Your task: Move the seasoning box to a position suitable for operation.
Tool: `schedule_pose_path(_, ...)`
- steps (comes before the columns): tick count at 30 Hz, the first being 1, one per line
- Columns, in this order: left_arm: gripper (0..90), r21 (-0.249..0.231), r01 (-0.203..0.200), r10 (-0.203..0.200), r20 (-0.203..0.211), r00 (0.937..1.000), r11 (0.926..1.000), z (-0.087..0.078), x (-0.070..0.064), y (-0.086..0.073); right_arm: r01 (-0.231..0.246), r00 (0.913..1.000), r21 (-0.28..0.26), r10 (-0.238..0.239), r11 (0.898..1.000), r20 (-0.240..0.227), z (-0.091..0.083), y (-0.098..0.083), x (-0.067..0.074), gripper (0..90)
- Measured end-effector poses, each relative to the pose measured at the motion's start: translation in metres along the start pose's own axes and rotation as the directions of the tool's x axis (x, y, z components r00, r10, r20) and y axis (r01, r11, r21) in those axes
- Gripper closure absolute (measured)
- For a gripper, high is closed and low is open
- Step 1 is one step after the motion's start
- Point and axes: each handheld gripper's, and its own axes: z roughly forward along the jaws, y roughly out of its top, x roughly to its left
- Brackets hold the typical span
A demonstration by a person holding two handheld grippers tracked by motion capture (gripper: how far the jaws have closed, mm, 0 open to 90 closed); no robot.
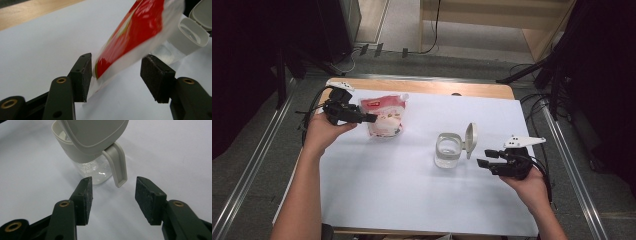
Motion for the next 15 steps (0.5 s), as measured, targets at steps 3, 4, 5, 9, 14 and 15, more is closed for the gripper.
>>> schedule_pose_path(3,47.5,-0.022,0.001,-0.001,-0.003,1.0000,0.9998,0.0005,-0.0007,0.0041,0.002,1.0000,0.002,-0.002,1.000,-0.002,0.0011,0.0003,0.0009,48.8)
schedule_pose_path(4,48.9,-0.034,-0.009,0.009,0.002,1.0000,0.9994,0.0013,-0.0010,0.0063,0.003,1.0000,0.003,-0.003,1.000,-0.002,0.0015,0.0004,0.0012,48.8)
schedule_pose_path(5,51.0,-0.042,-0.016,0.016,-0.010,0.9998,0.9990,0.0023,-0.0023,0.0073,0.006,1.0000,0.004,-0.006,1.000,-0.002,0.0018,0.0005,0.0013,48.8)
schedule_pose_path(9,58.9,-0.029,-0.011,0.011,-0.006,0.9999,0.9995,0.0061,-0.0012,0.0078,0.016,0.9998,0.000,-0.016,1.000,-0.010,0.0025,0.0012,0.0038,48.7)
schedule_pose_path(14,66.4,-0.021,-0.001,0.001,-0.001,1.0000,0.9998,0.0072,-0.0007,0.0085,0.020,0.9996,-0.004,-0.020,1.000,-0.017,0.0031,0.0017,0.0045,48.6)
schedule_pose_path(15,68.0,-0.027,0.012,-0.012,0.010,0.9999,0.9996,0.0077,0.0001,0.0083,0.023,0.9996,-0.004,-0.023,1.000,-0.015,0.0030,0.0019,0.0049,48.6)
